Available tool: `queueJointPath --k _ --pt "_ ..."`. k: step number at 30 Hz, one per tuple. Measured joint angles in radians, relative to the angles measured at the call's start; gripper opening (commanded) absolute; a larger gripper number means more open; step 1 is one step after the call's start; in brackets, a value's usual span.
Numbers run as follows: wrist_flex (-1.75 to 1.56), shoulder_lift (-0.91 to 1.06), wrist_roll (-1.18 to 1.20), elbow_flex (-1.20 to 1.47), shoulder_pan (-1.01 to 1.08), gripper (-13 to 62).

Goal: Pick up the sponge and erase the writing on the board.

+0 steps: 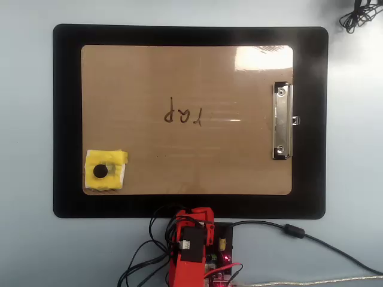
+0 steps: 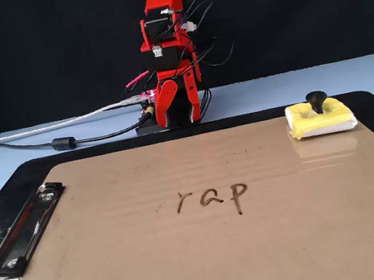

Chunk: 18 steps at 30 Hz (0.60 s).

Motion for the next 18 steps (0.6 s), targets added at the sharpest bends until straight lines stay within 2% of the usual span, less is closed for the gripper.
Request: queueJointPath --k 4,18 --pt "-0.245 0.006 0.009 0.063 -0.245 34.3" --pt "-0.261 0.006 0.009 0.063 -0.256 33.7"
